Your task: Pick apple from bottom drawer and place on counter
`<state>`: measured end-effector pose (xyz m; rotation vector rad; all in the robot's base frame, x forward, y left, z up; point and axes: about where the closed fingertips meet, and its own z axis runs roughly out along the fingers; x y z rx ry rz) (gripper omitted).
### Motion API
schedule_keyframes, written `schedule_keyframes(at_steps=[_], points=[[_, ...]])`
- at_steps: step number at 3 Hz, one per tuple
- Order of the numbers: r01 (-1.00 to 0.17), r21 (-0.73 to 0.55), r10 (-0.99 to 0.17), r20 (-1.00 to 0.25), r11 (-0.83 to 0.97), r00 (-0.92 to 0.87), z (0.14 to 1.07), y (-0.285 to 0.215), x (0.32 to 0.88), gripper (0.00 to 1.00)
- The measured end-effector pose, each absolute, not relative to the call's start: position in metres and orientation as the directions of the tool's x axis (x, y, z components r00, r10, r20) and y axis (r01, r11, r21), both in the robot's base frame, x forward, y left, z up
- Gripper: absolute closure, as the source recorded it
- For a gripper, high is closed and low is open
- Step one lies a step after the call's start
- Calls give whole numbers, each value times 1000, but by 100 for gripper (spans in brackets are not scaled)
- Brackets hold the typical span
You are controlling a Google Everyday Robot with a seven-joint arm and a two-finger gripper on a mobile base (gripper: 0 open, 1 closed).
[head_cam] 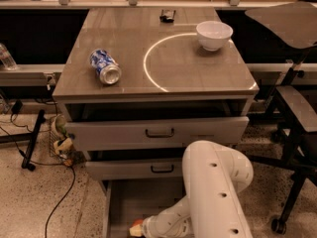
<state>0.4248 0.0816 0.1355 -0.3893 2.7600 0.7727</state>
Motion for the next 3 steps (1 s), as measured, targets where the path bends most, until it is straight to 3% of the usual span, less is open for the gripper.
schedule_keyframes(at_steps=[1, 2, 3], points=[[-316, 469, -167, -332, 825, -928, 150, 70, 426, 92], [-381, 493, -193, -389, 782, -901, 190, 56, 426, 100], [-486, 515, -226, -486, 706, -844, 231, 50, 441, 100]])
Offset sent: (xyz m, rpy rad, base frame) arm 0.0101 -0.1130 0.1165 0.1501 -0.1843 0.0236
